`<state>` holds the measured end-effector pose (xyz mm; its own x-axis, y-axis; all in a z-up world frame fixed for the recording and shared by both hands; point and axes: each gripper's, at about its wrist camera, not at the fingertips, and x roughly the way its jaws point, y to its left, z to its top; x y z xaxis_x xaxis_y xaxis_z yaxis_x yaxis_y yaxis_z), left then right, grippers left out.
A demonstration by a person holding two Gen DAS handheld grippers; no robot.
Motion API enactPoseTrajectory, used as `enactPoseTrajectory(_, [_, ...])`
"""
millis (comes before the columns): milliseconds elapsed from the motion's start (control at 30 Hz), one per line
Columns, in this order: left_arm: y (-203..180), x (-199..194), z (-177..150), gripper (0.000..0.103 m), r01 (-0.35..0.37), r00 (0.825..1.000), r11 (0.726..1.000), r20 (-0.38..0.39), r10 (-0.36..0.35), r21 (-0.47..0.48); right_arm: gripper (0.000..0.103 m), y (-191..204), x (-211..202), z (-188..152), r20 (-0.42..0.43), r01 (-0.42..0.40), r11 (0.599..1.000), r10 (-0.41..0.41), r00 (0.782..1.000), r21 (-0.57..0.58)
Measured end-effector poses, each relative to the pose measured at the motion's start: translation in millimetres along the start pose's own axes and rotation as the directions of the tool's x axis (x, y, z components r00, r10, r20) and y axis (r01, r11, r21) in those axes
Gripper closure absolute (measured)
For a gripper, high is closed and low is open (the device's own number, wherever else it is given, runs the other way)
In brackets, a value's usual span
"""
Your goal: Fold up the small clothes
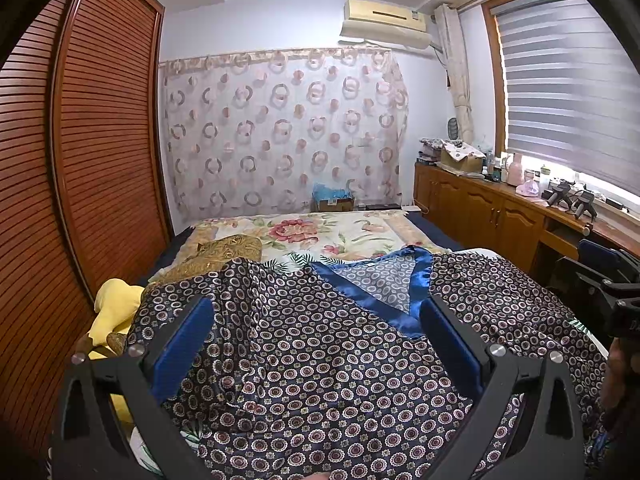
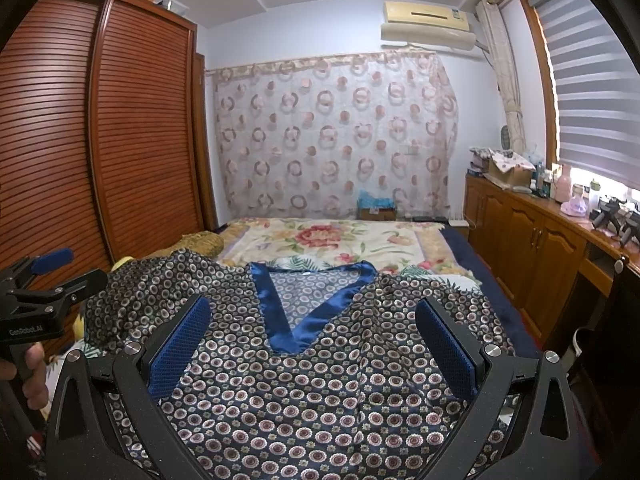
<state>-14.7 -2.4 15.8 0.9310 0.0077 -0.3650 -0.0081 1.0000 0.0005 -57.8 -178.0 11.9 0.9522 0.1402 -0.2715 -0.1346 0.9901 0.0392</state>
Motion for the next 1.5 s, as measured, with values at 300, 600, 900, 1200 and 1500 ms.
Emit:
enactPoseTrajectory(300, [0, 0, 1, 0.0, 0.0, 1.0, 1.0, 0.001, 0.0, 0.0, 0.0, 1, 0, 1, 0.002, 0.002, 1.0, -0.002, 1.0, 0.002])
enactPoseTrajectory(600, [1, -1, 1, 0.0, 0.0, 1.0, 1.0, 0.001, 0.0, 0.001, 0.0, 7, 5, 1, 0.007, -0.003, 1.0, 0.003, 1.0, -0.001])
enactPoseTrajectory(900, [8, 6, -5, 0.0, -0.011, 1.0, 1.0, -0.019, 0.011, -0.002, 0.0, 8, 11, -3, -0.004, -0.014, 1.0, 0.014, 1.0, 0.001])
enactPoseTrajectory(1200, [47, 25, -24, 0.0, -0.059, 0.995, 0.998, -0.087, 0.056, -0.027, 0.0, 15, 35, -22, -0.067, -0.059, 0.998, 0.059, 0.996, 0.001])
enactPoseTrajectory(1500, [92, 32, -40, 0.0, -0.08, 0.989, 0.995, -0.132, 0.072, -0.053, 0.0, 22, 52, -37, -0.117, -0.084, 0.996, 0.083, 0.99, -0.008])
